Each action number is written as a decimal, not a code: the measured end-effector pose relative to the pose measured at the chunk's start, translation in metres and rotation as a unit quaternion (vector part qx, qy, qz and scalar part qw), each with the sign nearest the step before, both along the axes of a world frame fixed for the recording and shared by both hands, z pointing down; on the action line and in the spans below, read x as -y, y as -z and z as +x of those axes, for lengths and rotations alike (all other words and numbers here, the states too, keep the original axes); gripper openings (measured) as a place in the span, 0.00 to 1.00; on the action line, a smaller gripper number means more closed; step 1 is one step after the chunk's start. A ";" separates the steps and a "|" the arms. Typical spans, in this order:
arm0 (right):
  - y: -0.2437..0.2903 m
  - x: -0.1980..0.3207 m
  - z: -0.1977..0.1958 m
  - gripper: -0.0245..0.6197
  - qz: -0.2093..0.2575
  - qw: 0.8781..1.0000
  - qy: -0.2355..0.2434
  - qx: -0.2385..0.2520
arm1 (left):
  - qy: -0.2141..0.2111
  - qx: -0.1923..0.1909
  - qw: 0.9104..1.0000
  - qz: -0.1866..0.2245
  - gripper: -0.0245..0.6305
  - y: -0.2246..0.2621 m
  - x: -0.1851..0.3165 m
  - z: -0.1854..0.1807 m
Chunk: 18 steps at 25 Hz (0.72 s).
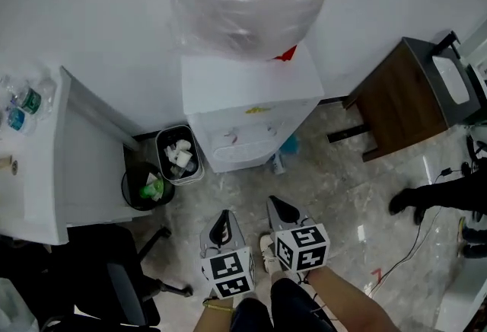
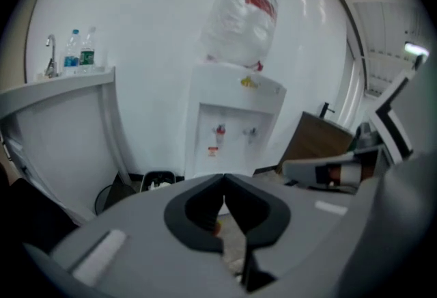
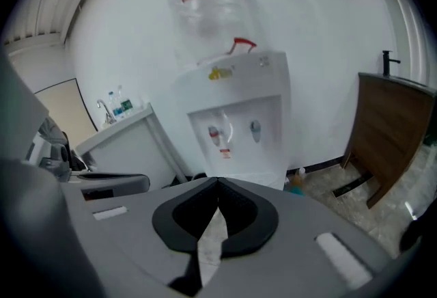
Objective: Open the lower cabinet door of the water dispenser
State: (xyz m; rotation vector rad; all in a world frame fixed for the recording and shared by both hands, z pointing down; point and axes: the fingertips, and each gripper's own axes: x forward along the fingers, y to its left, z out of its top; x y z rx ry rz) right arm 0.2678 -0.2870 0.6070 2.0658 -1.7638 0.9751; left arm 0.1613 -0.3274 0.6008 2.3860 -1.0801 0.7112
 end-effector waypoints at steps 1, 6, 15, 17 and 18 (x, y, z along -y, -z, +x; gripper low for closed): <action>-0.028 0.007 0.014 0.04 -0.004 1.000 -0.002 0.000 | -0.006 0.012 1.000 -0.003 0.05 -0.028 0.003 0.012; -0.162 0.037 0.075 0.23 -0.021 1.000 -0.009 0.013 | -0.016 0.016 0.998 -0.060 0.05 -0.151 0.018 0.058; -0.313 0.074 0.167 0.47 -0.018 0.996 0.053 -0.065 | -0.040 0.031 0.994 -0.097 0.05 -0.272 0.009 0.088; -0.325 0.085 0.180 0.47 -0.016 0.995 0.069 -0.075 | -0.037 0.033 0.993 -0.104 0.05 -0.283 0.006 0.089; -0.327 0.092 0.184 0.47 -0.011 0.994 0.073 -0.077 | -0.034 0.033 0.993 -0.106 0.05 -0.287 0.006 0.088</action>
